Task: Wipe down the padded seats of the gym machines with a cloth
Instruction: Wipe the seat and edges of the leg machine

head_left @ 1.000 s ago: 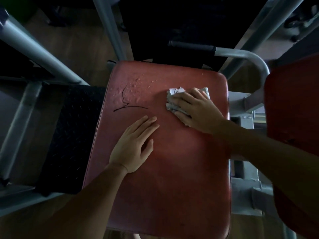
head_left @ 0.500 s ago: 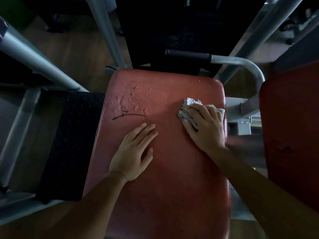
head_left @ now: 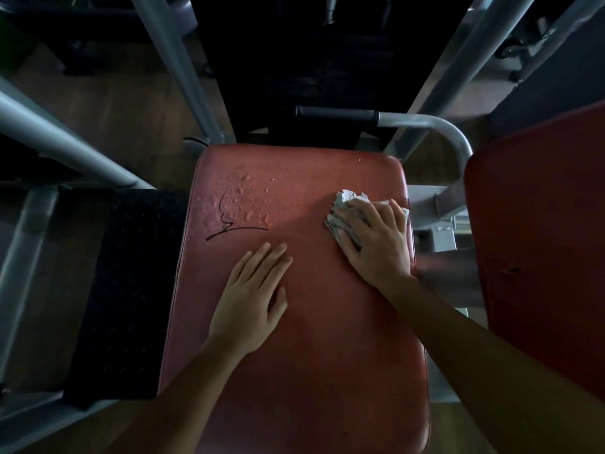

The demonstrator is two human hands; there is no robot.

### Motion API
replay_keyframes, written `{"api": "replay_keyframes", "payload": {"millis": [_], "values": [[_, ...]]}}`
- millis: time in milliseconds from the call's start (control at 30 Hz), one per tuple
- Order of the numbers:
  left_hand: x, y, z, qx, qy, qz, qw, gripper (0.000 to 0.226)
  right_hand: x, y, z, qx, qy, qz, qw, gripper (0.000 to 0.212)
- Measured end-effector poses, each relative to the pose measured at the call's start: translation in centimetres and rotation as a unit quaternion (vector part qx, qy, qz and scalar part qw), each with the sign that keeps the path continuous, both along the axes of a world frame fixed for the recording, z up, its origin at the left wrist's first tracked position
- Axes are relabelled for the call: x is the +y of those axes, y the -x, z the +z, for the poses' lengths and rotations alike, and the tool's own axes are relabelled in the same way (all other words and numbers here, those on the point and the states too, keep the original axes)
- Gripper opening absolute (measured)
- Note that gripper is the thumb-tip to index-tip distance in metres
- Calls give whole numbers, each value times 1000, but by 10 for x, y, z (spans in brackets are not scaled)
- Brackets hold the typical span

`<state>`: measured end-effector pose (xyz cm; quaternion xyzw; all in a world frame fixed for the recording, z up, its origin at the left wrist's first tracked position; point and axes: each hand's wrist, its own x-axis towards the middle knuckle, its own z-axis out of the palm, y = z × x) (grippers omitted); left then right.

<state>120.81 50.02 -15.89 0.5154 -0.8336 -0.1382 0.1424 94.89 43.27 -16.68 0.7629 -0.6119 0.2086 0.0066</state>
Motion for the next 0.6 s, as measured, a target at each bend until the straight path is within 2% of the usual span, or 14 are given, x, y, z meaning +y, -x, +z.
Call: {"api": "replay_keyframes", "payload": {"millis": [133,267,400,600], "values": [[2,2,1,-14,5,14,1000,47,-1,4,1,2,-1,24,1000,34],[-3,23,12,-2,3,75,997,38,-13,23,3,31,8,61,998,35],[-45,57,18,20,11,96,995,33,-31,41,4,26,7,80,996,39],[-104,95,-1,42,-44,128,990,54,-81,49,6,-13,-24,53,998,40]]}}
